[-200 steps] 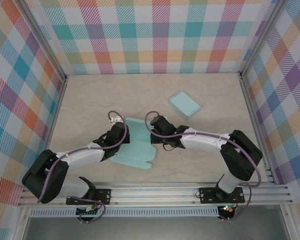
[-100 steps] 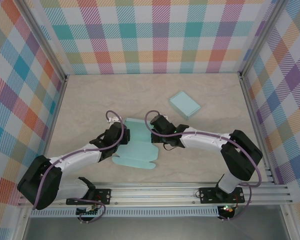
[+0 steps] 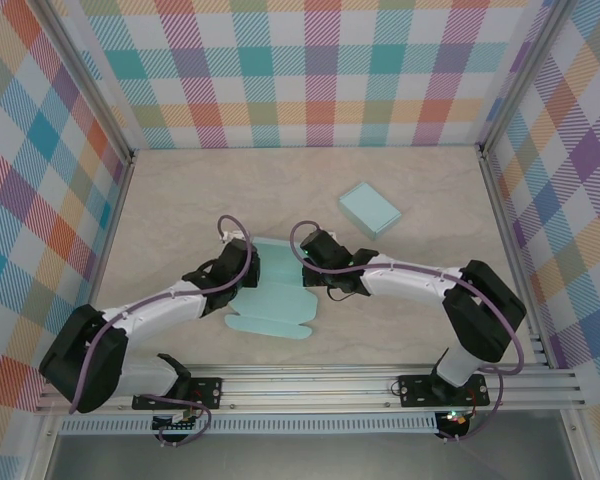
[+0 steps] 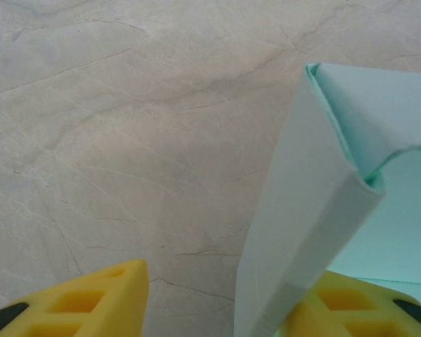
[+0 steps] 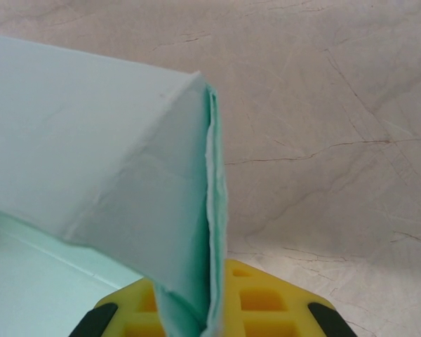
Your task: Fold the paper box
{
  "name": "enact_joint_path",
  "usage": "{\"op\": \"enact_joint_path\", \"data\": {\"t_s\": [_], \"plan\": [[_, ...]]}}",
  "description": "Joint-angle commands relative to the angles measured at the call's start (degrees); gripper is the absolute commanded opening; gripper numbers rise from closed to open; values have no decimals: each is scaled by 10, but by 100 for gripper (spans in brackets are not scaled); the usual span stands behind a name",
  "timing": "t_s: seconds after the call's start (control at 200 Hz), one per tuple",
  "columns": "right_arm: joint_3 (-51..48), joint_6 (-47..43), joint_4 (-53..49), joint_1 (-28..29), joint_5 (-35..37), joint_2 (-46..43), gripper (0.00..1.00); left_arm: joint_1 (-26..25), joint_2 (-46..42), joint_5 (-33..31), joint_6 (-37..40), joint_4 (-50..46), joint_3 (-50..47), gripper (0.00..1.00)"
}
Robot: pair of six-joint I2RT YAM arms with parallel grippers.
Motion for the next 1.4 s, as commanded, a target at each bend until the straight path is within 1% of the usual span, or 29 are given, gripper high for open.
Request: {"op": "enact_joint_path", "data": {"t_s": [0.0,0.075,0.2,0.25,0.315,0.36,0.4,0.445,0.505,0.6,0.705,0.75,0.81,0.885,0.945,0.98,1.01,1.08,1.17,1.265,1.38,1.395], "plan": [[9,4,-9,0,-5,-33,0,0,26,-34,-4,-27,18,47],[8,7,-8,0,-13,-36,0,-3,43,-45,-8,-26,23,43],[9,10,-3,0,-29,-35,0,-11,64,-44,-8,-15,28,42],[10,12,-2,0,-31,-34,0,-15,73,-45,-8,-11,31,38],[11,13,-1,0,-31,-31,0,-19,86,-50,-11,-11,35,27],[11,13,-1,0,-30,-30,0,-20,92,-56,-15,-14,39,25],[11,13,1,0,-30,-29,0,-21,96,-63,-21,-15,42,19],[11,13,1,0,-30,-28,0,-22,98,-76,-31,-19,45,13],[11,14,-1,0,-29,-25,0,-23,102,-97,-45,-28,51,8],[14,19,-3,0,-27,-14,0,-31,109,-156,-82,-52,65,0],[20,29,-2,0,-26,2,0,-42,125,-231,-149,-107,95,0],[20,34,1,0,-25,8,0,-47,134,-269,-184,-152,111,0],[20,39,5,0,-25,15,0,-50,144,-297,-227,-190,126,0],[20,45,10,0,-24,22,0,-50,147,-302,-247,-201,131,0],[25,44,6,0,-21,28,0,-49,143,-278,-231,-180,130,0],[29,42,-1,0,-17,32,0,-51,138,-253,-215,-159,125,0],[35,39,-10,0,-14,35,0,-53,130,-229,-201,-140,119,6],[50,32,-41,-1,2,42,0,-54,105,-167,-170,-92,102,26],[71,23,-91,-10,11,52,0,-55,69,-89,-150,-76,90,46],[78,11,-123,-33,-17,56,0,-55,21,-17,-145,-84,83,59],[98,-16,-170,-59,-67,66,0,-57,-30,41,-153,-109,84,71],[102,-21,-178,-61,-73,68,0,-57,-36,48,-155,-127,84,72]]}}
